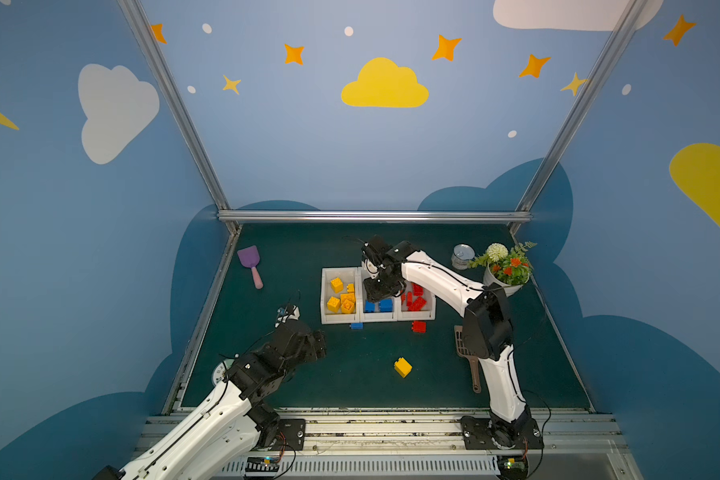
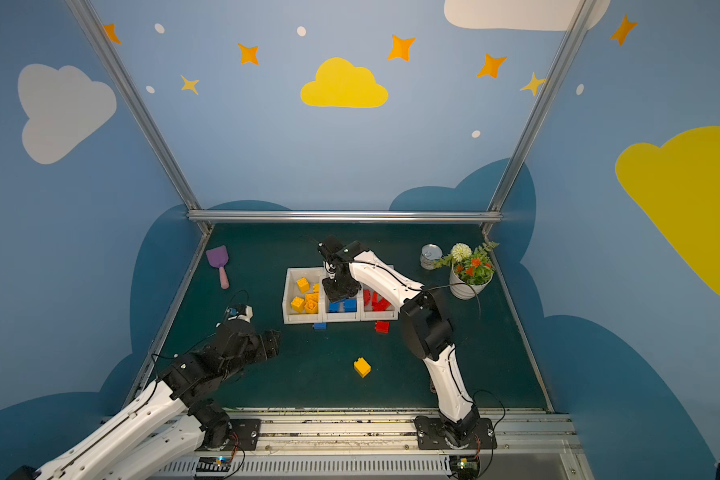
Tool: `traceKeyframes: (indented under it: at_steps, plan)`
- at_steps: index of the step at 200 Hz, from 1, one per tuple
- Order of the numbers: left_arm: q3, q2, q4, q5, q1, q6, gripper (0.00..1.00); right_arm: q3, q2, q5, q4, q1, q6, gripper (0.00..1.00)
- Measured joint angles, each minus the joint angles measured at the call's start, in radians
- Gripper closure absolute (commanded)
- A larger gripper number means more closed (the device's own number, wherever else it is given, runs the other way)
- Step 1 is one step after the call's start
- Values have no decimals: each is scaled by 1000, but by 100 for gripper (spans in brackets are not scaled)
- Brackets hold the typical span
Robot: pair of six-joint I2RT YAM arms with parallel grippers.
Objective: Sort the legos into containers by color
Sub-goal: 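Carry the blue brick into the middle compartment and release it with the right gripper, then raise the right gripper above the compartments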
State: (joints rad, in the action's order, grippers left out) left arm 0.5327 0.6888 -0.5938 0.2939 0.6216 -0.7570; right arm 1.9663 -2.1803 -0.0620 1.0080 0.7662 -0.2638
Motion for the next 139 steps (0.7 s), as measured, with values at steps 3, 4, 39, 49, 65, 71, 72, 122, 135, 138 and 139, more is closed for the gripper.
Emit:
traceKeyframes:
  at_steps: [3,4,39,49,65,71,72,122,135,138,139]
  plan:
    - [-1,0,-1,-1,0,0,11,8,-7,-3,1,-1,0,64]
    - [-2,1,-1,-2,0,0,11,10,-9,-3,1,-1,0,64]
    - [-5,5,1,-13,0,-1,11,79,-55,-30,8,-23,-6,59]
    - [-5,5,1,-15,0,-1,11,92,-62,-39,8,-32,-10,55]
    - [-5,5,1,-18,0,-1,11,106,-69,-54,8,-46,-22,48]
    - [-5,5,2,-19,0,-1,11,109,-70,-58,8,-51,-25,46]
    - [-5,5,2,-19,0,-1,11,110,-70,-59,8,-52,-24,46]
    - [-12,4,11,-34,0,-1,11,114,-69,-80,10,-75,-33,42]
    - [-17,4,12,-36,0,-1,11,114,-69,-82,11,-75,-35,42]
    - [-18,4,12,-36,0,-1,11,114,-68,-82,11,-75,-35,41]
    - [-18,4,13,-36,0,-1,11,114,-68,-82,11,-75,-35,41]
